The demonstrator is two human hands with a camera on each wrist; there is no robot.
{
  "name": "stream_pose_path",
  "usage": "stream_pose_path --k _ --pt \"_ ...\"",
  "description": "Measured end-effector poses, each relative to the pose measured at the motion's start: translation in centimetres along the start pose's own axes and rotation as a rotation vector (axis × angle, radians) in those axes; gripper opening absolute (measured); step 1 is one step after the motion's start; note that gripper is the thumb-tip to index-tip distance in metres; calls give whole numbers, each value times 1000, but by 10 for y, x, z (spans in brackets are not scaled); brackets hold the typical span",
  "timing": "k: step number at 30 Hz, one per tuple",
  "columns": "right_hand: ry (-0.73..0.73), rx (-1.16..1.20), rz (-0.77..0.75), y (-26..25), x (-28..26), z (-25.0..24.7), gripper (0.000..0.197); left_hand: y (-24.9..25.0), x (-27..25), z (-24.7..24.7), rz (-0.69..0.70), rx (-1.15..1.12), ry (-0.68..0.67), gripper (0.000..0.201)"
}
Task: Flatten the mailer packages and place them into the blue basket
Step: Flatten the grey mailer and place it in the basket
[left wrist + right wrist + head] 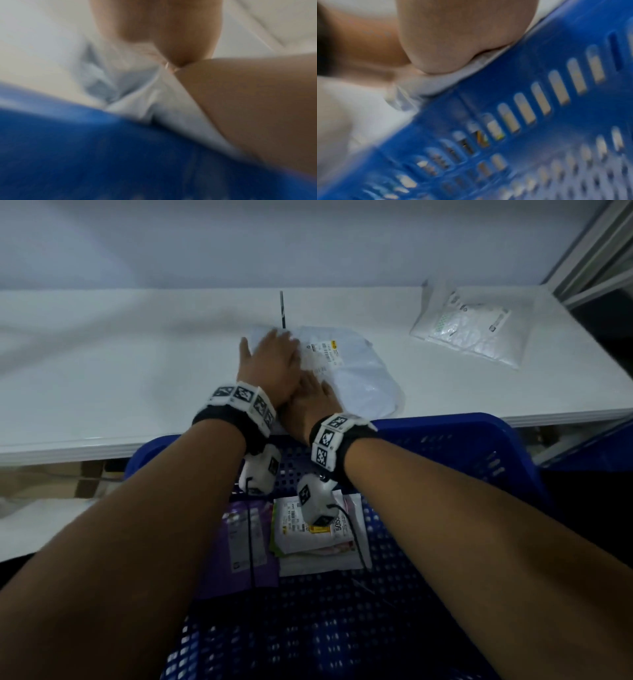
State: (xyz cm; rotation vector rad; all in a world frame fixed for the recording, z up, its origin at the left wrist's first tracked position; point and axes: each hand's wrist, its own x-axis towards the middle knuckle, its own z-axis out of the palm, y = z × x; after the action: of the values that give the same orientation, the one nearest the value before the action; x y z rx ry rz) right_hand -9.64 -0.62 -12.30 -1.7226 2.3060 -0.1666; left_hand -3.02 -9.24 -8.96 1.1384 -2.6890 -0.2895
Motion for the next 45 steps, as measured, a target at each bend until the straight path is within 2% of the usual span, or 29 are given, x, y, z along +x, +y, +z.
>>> stream_pose_path --k 2,3,5,8,12,15,18,21,25,29,33,35,38,40,45 --pt "-45 -21 -1 4 1 3 92 -1 -15 5 -6 22 -71 48" --pt "-39 -42 3 6 0 0 92 -4 -22 9 -48 1 -95 49" --pt "4 -62 10 13 2 -2 78 -12 -33 16 -91 -5 -95 50" --pt "44 -26 59 32 1 -3 60 -17 -37 25 -53 55 -49 55" --pt "-7 -31 162 81 -8 -15 62 -19 -32 30 -27 38 -30 67" --pt "-31 -41 243 118 -20 -24 62 -18 -30 34 -21 25 -8 67" --pt "-23 -63 297 128 -28 -28 63 -17 -30 34 -17 3 7 67" --pt "27 -129 307 108 -24 -35 66 -17 -32 33 -17 -12 2 67" --pt "113 -30 102 43 16 -50 62 -18 -31 36 6 -41 25 68" --pt "22 131 44 -4 71 -49 62 -23 -26 40 37 -81 50 74" --pt "-88 209 56 -4 95 -41 70 -19 -30 37 11 -120 73 63" --pt "-112 222 71 8 95 -40 66 -16 -32 35 1 -122 78 59" --pt "-143 -9 53 47 90 -40 56 -14 -34 32 -23 -95 54 59" --pt "-147 -115 60 78 89 -42 57 -13 -34 32 -36 -80 54 54" --pt "-152 -48 233 127 71 -57 68 -15 -33 34 -39 -78 70 50"
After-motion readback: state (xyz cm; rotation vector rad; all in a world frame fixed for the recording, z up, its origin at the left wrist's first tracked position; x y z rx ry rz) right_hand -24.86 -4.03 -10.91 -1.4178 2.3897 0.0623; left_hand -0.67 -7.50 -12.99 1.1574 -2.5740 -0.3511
